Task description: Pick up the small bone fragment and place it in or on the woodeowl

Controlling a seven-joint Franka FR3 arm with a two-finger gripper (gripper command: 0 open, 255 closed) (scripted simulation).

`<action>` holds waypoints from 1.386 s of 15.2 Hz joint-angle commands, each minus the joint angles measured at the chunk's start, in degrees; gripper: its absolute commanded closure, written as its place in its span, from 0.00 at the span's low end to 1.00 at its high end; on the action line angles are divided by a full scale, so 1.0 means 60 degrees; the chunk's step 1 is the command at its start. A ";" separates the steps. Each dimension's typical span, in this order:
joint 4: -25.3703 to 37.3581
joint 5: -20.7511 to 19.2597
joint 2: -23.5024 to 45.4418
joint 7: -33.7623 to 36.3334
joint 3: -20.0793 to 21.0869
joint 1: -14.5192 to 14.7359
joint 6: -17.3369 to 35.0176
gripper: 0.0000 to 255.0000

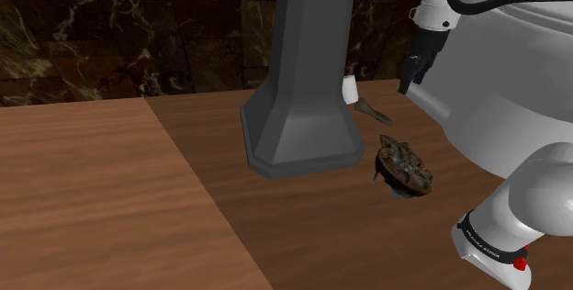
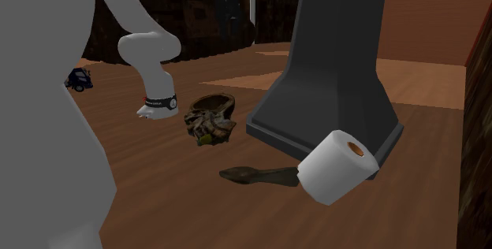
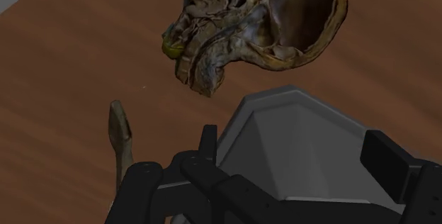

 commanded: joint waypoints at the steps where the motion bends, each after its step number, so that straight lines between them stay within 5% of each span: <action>1: -0.0023 -0.0140 0.0461 -0.0231 -0.0221 -0.0114 0.0466 0.00; 11: 0.0486 -0.0464 0.3414 -0.1331 -0.1242 -0.0578 0.2756 0.00; 21: 0.2187 0.0009 0.6889 -0.2582 -0.1936 -0.1061 0.4336 0.00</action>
